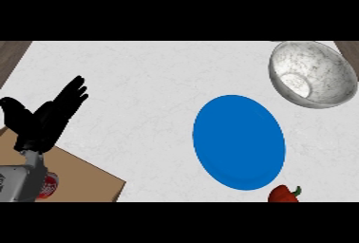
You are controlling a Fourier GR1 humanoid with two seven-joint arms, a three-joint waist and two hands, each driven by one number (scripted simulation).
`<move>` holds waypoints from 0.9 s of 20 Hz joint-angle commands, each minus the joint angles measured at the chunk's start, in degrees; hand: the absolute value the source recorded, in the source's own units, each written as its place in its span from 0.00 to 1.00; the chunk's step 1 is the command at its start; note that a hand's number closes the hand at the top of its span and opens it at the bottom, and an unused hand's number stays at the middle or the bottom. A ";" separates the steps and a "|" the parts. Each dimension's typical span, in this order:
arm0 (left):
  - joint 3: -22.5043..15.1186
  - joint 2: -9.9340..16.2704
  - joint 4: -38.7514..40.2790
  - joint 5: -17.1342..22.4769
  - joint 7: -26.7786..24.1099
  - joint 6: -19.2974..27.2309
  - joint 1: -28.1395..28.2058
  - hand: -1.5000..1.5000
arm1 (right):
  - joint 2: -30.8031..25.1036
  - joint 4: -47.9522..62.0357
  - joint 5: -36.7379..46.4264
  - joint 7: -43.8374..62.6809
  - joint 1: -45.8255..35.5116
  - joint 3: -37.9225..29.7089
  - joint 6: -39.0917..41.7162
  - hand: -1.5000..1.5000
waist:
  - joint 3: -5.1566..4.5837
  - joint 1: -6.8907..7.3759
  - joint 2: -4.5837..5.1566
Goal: Pick the sweet potato from the plate and place it in the bowl
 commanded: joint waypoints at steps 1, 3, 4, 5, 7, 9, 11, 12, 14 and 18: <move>1.69 1.41 -1.59 0.26 2.46 -0.17 0.08 0.50 | 4.75 -8.72 -4.64 9.90 -3.31 0.55 4.64 1.00 | -0.03 -0.19 -0.20; -1.83 -3.44 1.17 -3.83 -2.46 2.08 0.46 0.50 | 3.77 -7.62 -6.01 12.61 -8.51 1.11 6.69 1.00 | -0.04 0.22 0.10; 0.08 -2.55 5.77 -3.30 -4.53 0.42 -0.96 0.50 | 6.99 -11.00 -6.31 13.79 -6.17 0.47 4.25 1.00 | -0.03 -0.58 0.04; -2.66 -3.81 0.00 -3.71 0.79 2.14 -1.78 0.50 | 6.10 -8.04 -5.69 16.63 -12.57 3.33 5.46 1.00 | -0.01 0.80 0.19; -0.31 -2.16 -1.78 -2.21 1.66 1.02 -1.62 0.50 | 8.98 -9.83 -5.43 20.95 -14.62 3.64 3.03 1.00 | 0.00 0.62 0.08; 2.64 0.65 0.77 -0.04 2.14 -2.44 -2.20 0.50 | 12.01 -10.32 -5.66 22.10 -15.23 4.33 2.29 1.00 | 0.01 0.25 0.06; 3.05 0.08 2.01 -0.28 0.42 -2.82 -1.94 0.50 | 11.86 -7.50 -4.78 23.72 -21.00 5.49 2.48 1.00 | 0.00 0.62 0.17; 0.95 -1.81 -3.29 -1.63 2.59 -0.15 0.97 0.50 | 16.22 -11.05 -3.38 26.00 -18.81 7.19 -1.15 1.00 | 0.02 0.61 0.01; 1.66 -1.92 2.23 -2.15 0.10 -1.16 -2.95 0.50 | 20.52 -10.26 -0.52 27.02 -21.04 10.54 -4.69 1.00 | 0.01 0.51 0.24; 1.48 -2.02 1.00 -2.30 1.85 -1.75 -3.16 0.50 | 21.33 -0.37 3.97 28.71 -30.40 13.27 -4.40 1.00 | 0.03 1.14 0.33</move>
